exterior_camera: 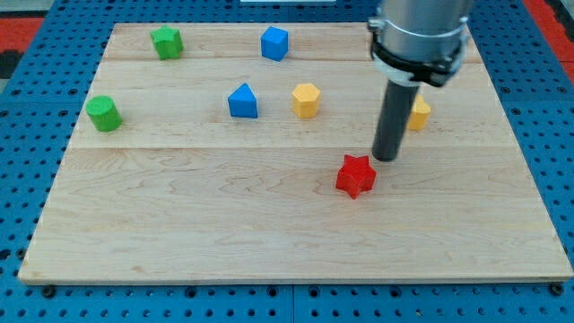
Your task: Push the red star below the triangle
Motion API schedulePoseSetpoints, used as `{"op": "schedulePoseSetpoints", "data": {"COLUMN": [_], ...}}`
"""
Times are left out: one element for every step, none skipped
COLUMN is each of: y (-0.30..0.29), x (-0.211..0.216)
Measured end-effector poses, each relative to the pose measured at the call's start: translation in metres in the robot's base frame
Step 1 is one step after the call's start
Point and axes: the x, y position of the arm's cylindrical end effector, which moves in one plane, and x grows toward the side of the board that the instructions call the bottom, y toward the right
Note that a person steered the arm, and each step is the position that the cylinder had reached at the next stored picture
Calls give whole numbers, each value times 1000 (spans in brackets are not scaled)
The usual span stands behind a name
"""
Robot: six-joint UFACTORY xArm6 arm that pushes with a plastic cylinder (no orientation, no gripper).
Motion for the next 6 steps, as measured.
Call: {"op": "schedulePoseSetpoints", "data": {"y": [-1, -88, -115, -191, -174, -117], "x": [29, 14, -29, -14, 4, 7]}}
